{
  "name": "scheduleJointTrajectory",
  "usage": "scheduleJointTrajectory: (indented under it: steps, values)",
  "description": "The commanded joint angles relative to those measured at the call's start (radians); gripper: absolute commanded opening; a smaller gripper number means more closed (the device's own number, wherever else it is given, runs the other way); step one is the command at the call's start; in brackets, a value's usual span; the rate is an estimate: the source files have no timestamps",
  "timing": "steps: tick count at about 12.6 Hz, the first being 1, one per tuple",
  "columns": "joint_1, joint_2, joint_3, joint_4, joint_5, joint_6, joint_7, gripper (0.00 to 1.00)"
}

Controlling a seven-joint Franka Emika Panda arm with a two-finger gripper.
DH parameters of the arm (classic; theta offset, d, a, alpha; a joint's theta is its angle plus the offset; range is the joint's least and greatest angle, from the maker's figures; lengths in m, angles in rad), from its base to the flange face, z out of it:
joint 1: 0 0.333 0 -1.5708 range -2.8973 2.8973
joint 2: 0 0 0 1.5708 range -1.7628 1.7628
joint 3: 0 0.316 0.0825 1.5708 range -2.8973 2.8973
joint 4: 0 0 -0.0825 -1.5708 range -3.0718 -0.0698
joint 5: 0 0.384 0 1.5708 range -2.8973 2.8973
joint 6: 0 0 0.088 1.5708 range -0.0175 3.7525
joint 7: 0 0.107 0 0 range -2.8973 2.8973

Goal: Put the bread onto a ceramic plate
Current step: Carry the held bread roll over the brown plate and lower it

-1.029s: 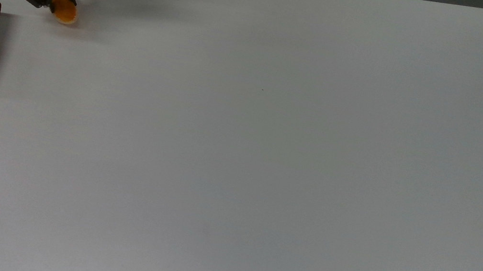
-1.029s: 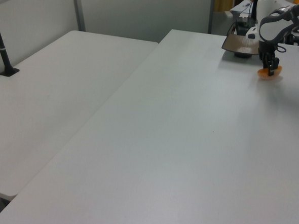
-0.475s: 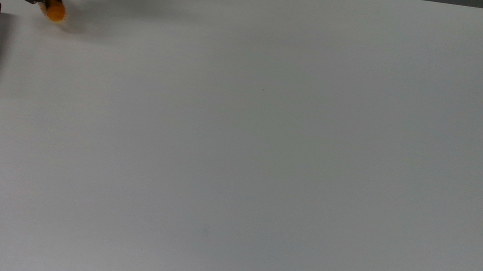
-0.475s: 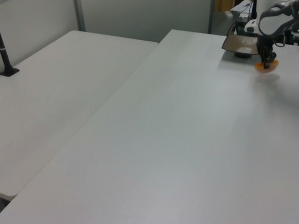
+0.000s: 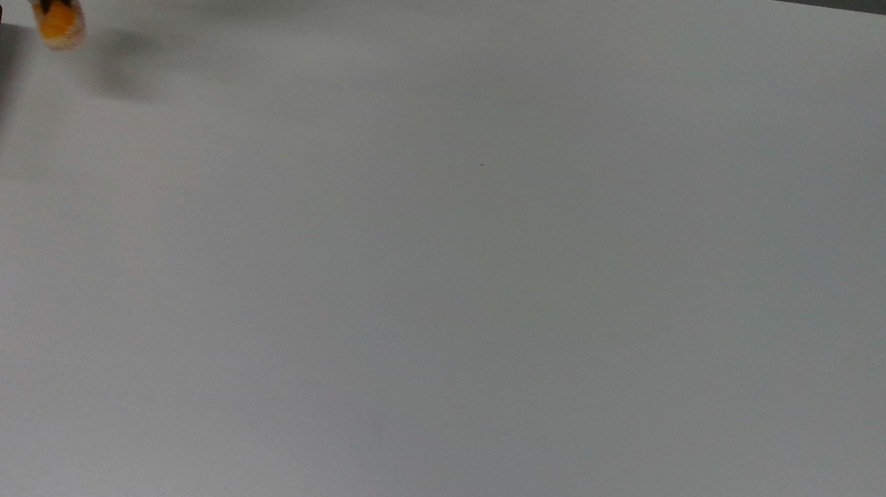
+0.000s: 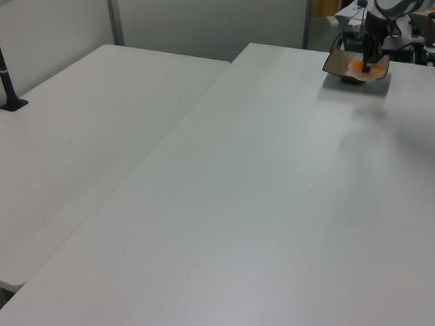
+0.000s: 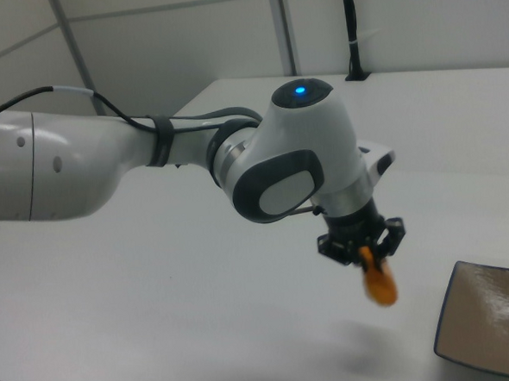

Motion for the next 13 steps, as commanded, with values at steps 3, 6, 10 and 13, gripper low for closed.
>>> scheduleJointTrajectory:
  steps: [3, 6, 10, 13]
  values:
    - [-0.054, 0.094, -0.002, 0.033, 0.244, 0.237, -0.007, 0.17]
    - [-0.076, 0.143, -0.002, 0.033, 0.283, 0.371, -0.005, 0.18]
    - [-0.128, 0.164, -0.002, 0.033, 0.310, 0.428, -0.008, 0.37]
    - [-0.131, 0.164, 0.000, 0.033, 0.310, 0.429, -0.004, 1.00]
